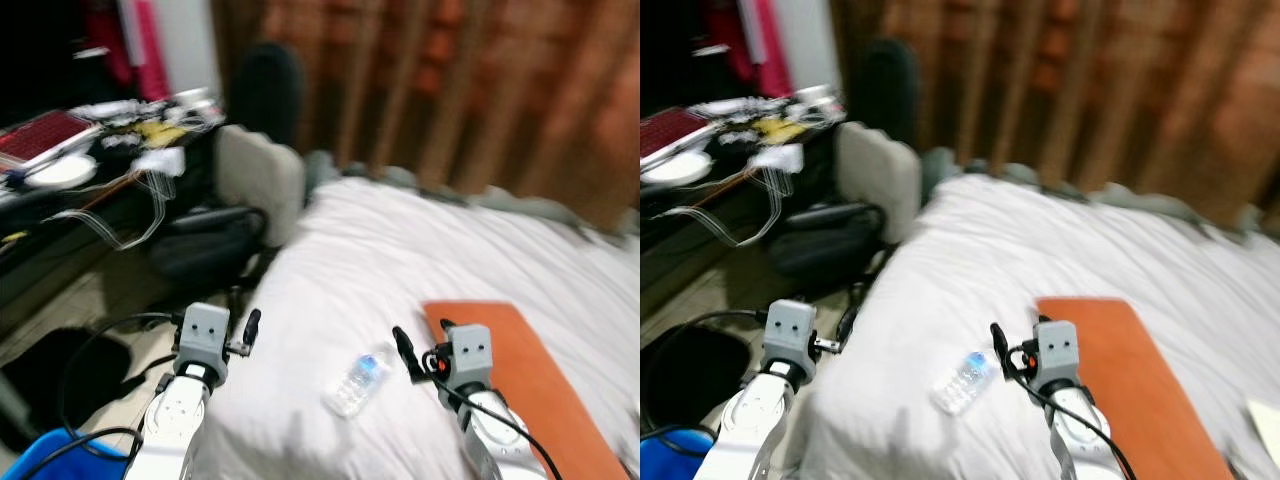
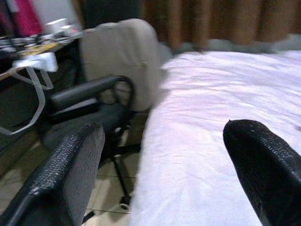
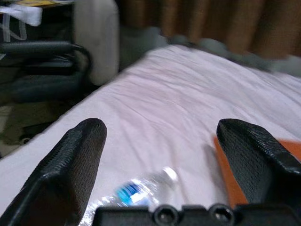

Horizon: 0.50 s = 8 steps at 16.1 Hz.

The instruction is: Clean up the room

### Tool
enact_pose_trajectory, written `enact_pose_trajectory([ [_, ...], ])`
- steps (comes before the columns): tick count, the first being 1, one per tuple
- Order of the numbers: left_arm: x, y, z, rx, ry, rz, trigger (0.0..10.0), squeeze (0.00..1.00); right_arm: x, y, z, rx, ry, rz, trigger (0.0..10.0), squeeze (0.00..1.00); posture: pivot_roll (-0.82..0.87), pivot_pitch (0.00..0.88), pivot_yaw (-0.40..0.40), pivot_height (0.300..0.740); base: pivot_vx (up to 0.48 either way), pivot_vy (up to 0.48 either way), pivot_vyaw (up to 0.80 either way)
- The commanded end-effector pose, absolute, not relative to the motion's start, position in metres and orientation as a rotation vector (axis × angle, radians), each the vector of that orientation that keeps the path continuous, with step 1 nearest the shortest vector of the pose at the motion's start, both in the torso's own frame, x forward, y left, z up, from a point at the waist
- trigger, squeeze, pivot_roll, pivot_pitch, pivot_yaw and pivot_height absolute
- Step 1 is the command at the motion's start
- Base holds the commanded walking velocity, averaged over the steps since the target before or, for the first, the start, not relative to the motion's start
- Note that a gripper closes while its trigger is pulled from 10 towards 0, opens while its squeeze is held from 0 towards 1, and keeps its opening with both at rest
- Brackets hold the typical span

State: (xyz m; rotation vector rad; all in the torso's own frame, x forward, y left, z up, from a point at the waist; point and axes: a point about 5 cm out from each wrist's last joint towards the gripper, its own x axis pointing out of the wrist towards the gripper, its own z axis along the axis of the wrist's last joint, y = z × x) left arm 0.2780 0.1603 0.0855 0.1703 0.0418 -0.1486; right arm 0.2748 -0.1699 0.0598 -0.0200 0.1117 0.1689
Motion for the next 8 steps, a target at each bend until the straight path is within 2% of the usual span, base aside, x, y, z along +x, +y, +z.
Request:
enact_pose_trajectory([
  [1, 0.2808, 0.156, 0.0851, 0.175, 0.042, -0.162, 10.0, 0.0, 0.2743, -0.1754, 0.0604, -0.02, 0.113, 0.16, 10.0, 0.0, 0.1, 0.039, -0.096, 0.74, 0.0, 0.0, -0.73],
  [8, 0.2793, 0.1527, 0.0827, 0.17, 0.05, -0.173, 10.0, 0.0, 0.2727, -0.1753, 0.0586, 0.001, 0.12, 0.163, 10.0, 0.0, 0.1, 0.037, -0.091, 0.74, 0.0, 0.0, -0.73],
])
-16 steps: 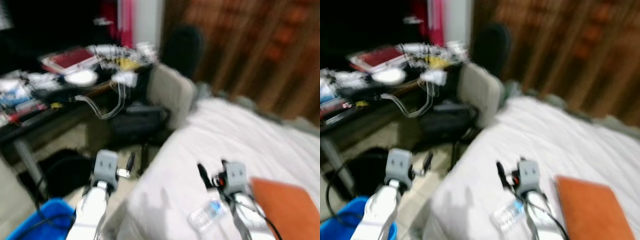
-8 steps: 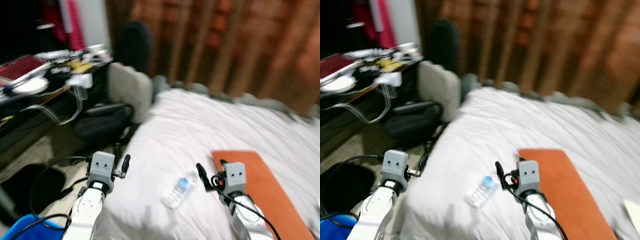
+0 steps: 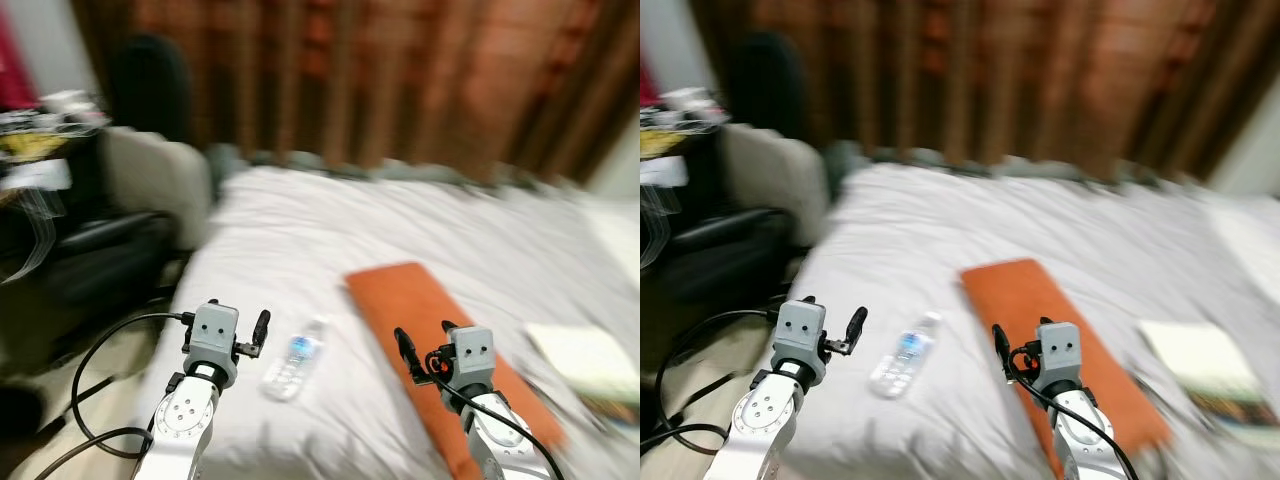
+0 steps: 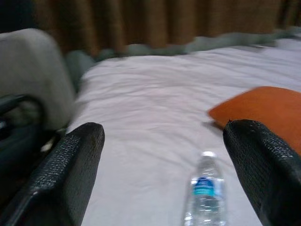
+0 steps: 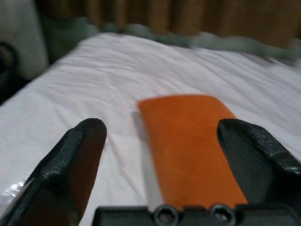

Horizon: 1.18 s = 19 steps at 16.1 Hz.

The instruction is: Clean up the room

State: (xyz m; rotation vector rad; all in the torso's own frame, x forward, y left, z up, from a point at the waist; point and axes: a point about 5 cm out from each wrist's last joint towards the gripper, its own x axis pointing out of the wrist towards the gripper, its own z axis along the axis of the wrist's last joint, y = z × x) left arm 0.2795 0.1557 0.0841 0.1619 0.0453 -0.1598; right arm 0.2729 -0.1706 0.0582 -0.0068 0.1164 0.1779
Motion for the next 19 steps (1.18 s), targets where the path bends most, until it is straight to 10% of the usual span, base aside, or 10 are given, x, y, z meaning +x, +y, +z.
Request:
enact_pose_trajectory([
  [1, 0.281, 0.153, 0.083, 0.176, 0.052, -0.17, 10.0, 0.0, 0.273, -0.174, 0.059, -0.008, 0.113, 0.169, 10.0, 0.0, 0.09, 0.035, -0.09, 0.74, 0.0, 0.0, -0.73],
  [14, 0.299, 0.166, 0.08, 0.28, 0.085, -0.166, 10.0, 0.0, 0.271, -0.184, 0.058, 0.02, 0.109, 0.074, 10.0, 0.0, 0.08, 0.003, -0.069, 0.74, 0.0, 0.0, 0.0],
  [19, 0.313, 0.17, 0.083, 0.256, 0.096, -0.343, 10.0, 0.0, 0.255, -0.178, 0.067, -0.171, 0.032, -0.043, 10.0, 0.0, 0.02, 0.032, 0.066, 0.74, 0.0, 0.0, 0.0],
])
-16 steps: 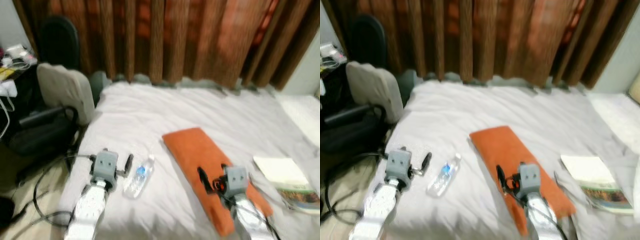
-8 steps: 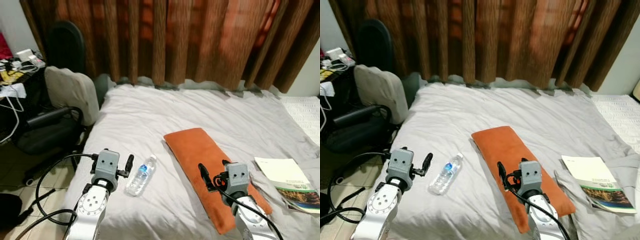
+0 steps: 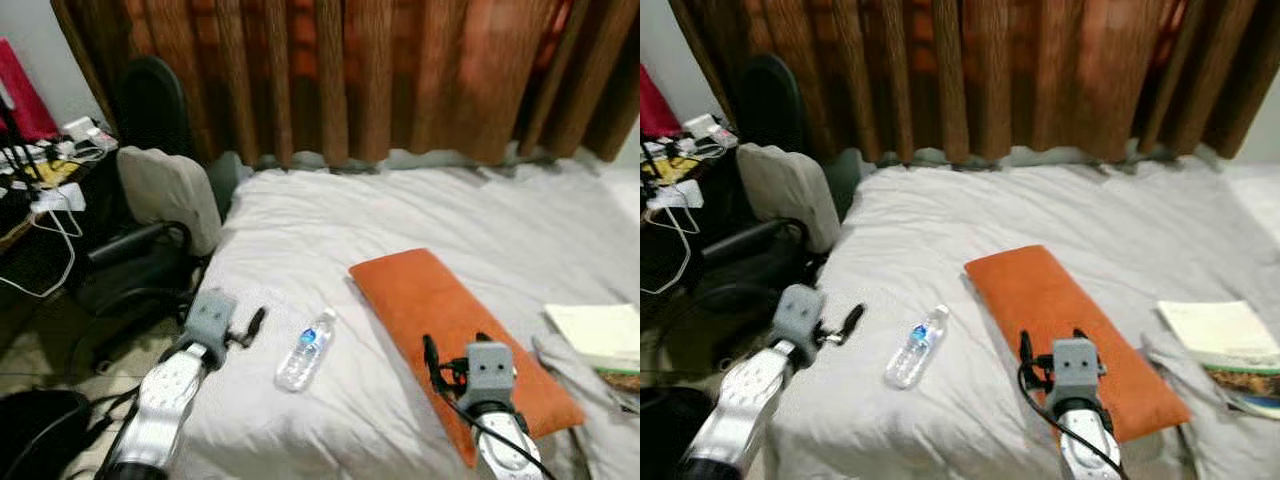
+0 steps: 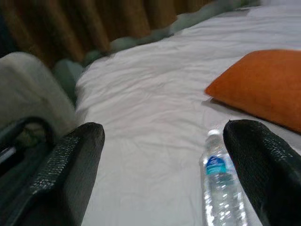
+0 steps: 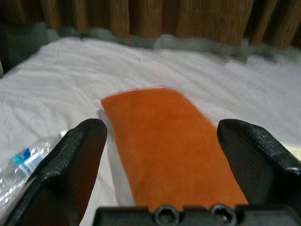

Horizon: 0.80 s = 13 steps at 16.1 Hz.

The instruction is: Clean up the room

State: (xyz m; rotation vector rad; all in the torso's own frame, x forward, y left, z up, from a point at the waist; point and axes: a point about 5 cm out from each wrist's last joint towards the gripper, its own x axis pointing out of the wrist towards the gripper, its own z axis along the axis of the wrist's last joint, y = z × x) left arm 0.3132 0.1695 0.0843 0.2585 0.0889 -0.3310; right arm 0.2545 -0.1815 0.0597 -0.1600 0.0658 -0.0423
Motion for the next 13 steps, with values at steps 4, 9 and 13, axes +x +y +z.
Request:
enact_pose_trajectory([
  [4, 0.328, 0.151, 0.08, 0.221, 0.1, -0.368, 10.0, 0.0, 0.244, -0.18, 0.067, -0.174, 0.056, -0.035, 10.0, 0.0, -0.05, 0.065, 0.045, 0.74, 0.0, 0.0, -0.73],
  [9, 0.33, 0.154, 0.071, 0.179, 0.121, -0.295, 10.0, 0.0, 0.238, -0.19, 0.067, -0.144, 0.093, -0.039, 10.0, 0.0, -0.07, 0.103, 0.003, 0.74, 0.0, 0.0, -0.39],
  [13, 0.328, 0.168, 0.071, 0.232, 0.11, -0.238, 10.0, 0.0, 0.241, -0.187, 0.064, -0.115, 0.117, 0.013, 10.0, 0.0, -0.05, 0.105, -0.01, 0.74, 0.0, 0.0, 0.0],
])
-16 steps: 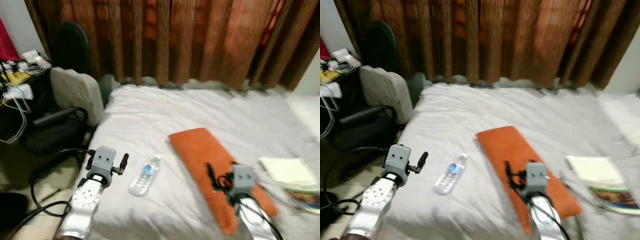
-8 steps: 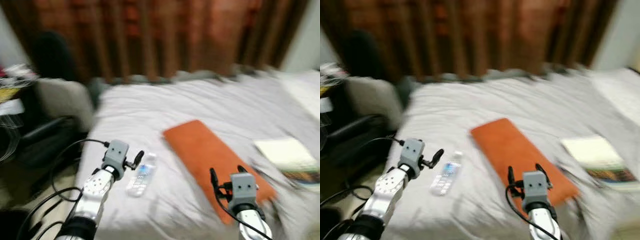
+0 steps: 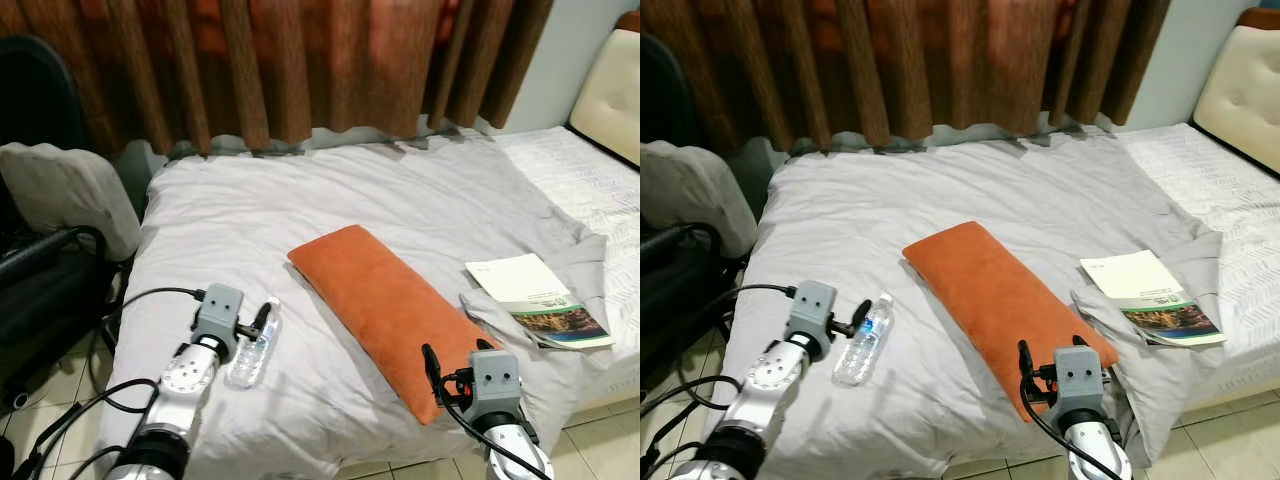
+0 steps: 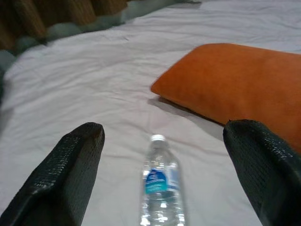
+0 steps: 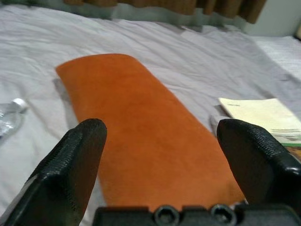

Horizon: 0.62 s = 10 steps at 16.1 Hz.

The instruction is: Clean up the room

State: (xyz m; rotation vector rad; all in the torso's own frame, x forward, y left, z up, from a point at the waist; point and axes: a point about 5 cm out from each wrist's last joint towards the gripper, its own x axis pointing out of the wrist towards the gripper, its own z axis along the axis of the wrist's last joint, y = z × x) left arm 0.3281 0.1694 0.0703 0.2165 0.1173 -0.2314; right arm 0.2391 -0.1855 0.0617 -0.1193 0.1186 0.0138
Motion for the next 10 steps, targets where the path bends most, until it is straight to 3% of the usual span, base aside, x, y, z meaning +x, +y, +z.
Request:
enact_pose_trajectory([
  [1, 0.3254, 0.1679, 0.0721, 0.23, 0.093, -0.243, 10.0, 0.0, 0.2424, -0.1854, 0.0654, -0.096, 0.109, 0.023, 10.0, 0.0, -0.04, 0.103, -0.009, 0.74, 0.0, 0.0, 0.0],
  [10, 0.3258, 0.1701, 0.0784, 0.26, 0.06, -0.233, 10.0, 0.0, 0.2427, -0.1783, 0.0608, -0.057, 0.128, 0.06, 10.0, 0.0, -0.04, 0.098, 0.006, 0.74, 0.0, 0.0, 0.0],
])
